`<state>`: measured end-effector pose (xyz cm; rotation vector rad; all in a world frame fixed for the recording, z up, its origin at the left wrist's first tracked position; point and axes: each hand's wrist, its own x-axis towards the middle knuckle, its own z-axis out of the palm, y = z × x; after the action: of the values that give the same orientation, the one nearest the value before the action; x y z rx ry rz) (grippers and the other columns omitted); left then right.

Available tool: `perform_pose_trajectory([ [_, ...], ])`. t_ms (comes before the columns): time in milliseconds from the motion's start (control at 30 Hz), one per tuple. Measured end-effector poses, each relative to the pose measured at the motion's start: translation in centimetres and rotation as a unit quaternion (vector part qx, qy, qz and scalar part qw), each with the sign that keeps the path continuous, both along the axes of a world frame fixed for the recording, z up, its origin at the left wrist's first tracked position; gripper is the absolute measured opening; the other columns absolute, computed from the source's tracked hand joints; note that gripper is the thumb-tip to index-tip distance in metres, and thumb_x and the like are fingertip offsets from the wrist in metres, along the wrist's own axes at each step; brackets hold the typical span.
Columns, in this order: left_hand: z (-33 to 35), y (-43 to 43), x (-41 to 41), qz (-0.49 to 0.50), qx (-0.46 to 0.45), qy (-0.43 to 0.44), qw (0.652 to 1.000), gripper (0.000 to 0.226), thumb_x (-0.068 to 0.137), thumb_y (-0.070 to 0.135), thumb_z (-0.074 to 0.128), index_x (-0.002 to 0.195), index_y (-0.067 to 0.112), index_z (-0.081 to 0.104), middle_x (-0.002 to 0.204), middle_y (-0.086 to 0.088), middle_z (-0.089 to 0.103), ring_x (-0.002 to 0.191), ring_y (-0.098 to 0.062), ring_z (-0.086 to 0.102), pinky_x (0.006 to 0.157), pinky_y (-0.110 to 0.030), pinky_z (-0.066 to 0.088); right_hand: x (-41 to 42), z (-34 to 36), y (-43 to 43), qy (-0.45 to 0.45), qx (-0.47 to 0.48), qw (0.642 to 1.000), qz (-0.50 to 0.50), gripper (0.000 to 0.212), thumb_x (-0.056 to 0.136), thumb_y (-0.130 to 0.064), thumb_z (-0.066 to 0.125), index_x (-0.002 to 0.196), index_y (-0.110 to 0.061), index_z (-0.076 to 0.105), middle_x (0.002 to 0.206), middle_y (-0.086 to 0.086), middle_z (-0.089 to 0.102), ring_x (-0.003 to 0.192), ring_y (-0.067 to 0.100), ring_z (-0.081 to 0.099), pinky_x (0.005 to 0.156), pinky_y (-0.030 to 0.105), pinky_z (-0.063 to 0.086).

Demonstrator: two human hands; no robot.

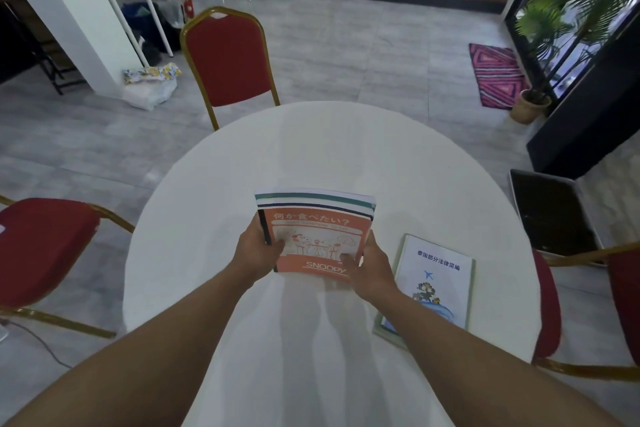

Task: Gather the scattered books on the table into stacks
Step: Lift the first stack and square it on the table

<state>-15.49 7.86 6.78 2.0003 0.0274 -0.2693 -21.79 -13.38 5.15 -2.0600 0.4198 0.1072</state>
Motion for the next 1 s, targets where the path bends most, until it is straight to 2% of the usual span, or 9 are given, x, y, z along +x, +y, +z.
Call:
perform_pose_trajectory([
  [100, -0.1, 0.3, -0.1, -0.001, 0.010, -0.015, 1.000, 0.038, 0.090, 0.010, 0.064, 0.119, 0.031, 0.050, 0.100, 0.024, 0.060, 0.094, -0.009, 0.060, 0.066, -0.014, 0.048, -0.1, 0.0, -0.1, -0.011, -0.002, 1.000, -0.005, 0.036, 0.095, -0.011, 0.059, 0.126, -0.023, 0.047, 0.120, -0.004, 0.063, 0.103, 0.014, 0.058, 0.081, 0.023, 0.045],
  [200, -0.4, 0.5, -0.2, 0.001, 0.016, -0.011, 1.000, 0.041, 0.090, 0.009, 0.062, 0.124, 0.028, 0.049, 0.105, 0.018, 0.061, 0.099, -0.014, 0.060, 0.071, -0.019, 0.050, -0.3, -0.2, -0.1, -0.018, -0.004, 1.000, 0.003, 0.037, 0.095, -0.011, 0.060, 0.126, -0.024, 0.046, 0.120, -0.005, 0.063, 0.105, 0.014, 0.058, 0.077, 0.016, 0.043],
  [333, -0.6, 0.3, -0.3, -0.009, 0.020, -0.002, 1.000, 0.043, 0.090, 0.016, 0.063, 0.127, 0.031, 0.046, 0.104, 0.020, 0.061, 0.094, -0.006, 0.061, 0.066, -0.019, 0.052, -0.4, -0.5, 0.0, -0.002, 0.001, 1.000, 0.001, 0.041, 0.094, -0.015, 0.062, 0.129, -0.024, 0.042, 0.126, -0.002, 0.061, 0.114, 0.018, 0.058, 0.087, 0.025, 0.047],
  [400, -0.7, 0.2, -0.3, 0.000, 0.013, 0.001, 1.000, 0.040, 0.090, 0.016, 0.065, 0.123, 0.031, 0.049, 0.102, 0.023, 0.061, 0.094, -0.008, 0.060, 0.073, -0.024, 0.053, -0.3, -0.6, -0.1, 0.002, -0.002, 1.000, 0.005, 0.041, 0.095, -0.014, 0.062, 0.130, -0.023, 0.042, 0.127, -0.002, 0.061, 0.113, 0.017, 0.057, 0.087, 0.025, 0.046],
  [533, -0.8, 0.7, 0.0, -0.006, 0.033, -0.004, 0.999, 0.036, 0.091, 0.006, 0.061, 0.114, 0.032, 0.052, 0.106, 0.012, 0.061, 0.101, -0.018, 0.059, 0.076, -0.027, 0.052, -0.4, -0.5, -0.6, -0.010, -0.009, 1.000, 0.016, 0.036, 0.096, -0.013, 0.058, 0.128, -0.023, 0.046, 0.124, -0.003, 0.062, 0.106, 0.012, 0.056, 0.081, 0.019, 0.044],
  [700, -1.0, 1.1, 0.0, -0.025, 0.043, -0.003, 0.999, 0.037, 0.092, 0.008, 0.059, 0.122, 0.028, 0.052, 0.114, 0.009, 0.061, 0.103, -0.019, 0.060, 0.078, -0.027, 0.052, -0.9, -0.8, -0.7, -0.019, -0.008, 1.000, 0.024, 0.033, 0.098, -0.015, 0.056, 0.129, -0.022, 0.046, 0.123, -0.003, 0.061, 0.107, 0.013, 0.055, 0.072, 0.010, 0.039],
  [800, -1.3, 1.1, -0.2, -0.032, 0.057, 0.005, 0.998, 0.036, 0.093, 0.013, 0.058, 0.124, 0.030, 0.052, 0.112, 0.012, 0.062, 0.102, -0.019, 0.062, 0.077, -0.025, 0.050, -1.0, -0.9, -0.7, -0.012, -0.015, 0.999, 0.029, 0.034, 0.099, -0.019, 0.056, 0.131, -0.020, 0.044, 0.123, -0.003, 0.061, 0.103, 0.012, 0.054, 0.075, 0.016, 0.040],
  [900, -1.4, 0.9, -0.2, -0.026, 0.060, 0.007, 0.998, 0.034, 0.093, 0.009, 0.058, 0.117, 0.032, 0.053, 0.108, 0.012, 0.062, 0.101, -0.019, 0.061, 0.077, -0.026, 0.051, -1.1, -0.9, -0.9, -0.008, -0.015, 0.999, 0.037, 0.035, 0.099, -0.018, 0.056, 0.132, -0.020, 0.045, 0.124, -0.002, 0.061, 0.105, 0.014, 0.056, 0.083, 0.023, 0.043],
  [1000, -1.3, 0.9, -0.4, -0.029, 0.057, -0.006, 0.998, 0.036, 0.093, 0.007, 0.059, 0.112, 0.036, 0.052, 0.103, 0.015, 0.061, 0.098, -0.018, 0.061, 0.070, -0.020, 0.050, -1.0, -0.9, -1.1, -0.009, -0.015, 0.999, 0.040, 0.032, 0.098, -0.017, 0.056, 0.129, -0.021, 0.047, 0.123, -0.002, 0.063, 0.106, 0.015, 0.058, 0.083, 0.024, 0.046],
])
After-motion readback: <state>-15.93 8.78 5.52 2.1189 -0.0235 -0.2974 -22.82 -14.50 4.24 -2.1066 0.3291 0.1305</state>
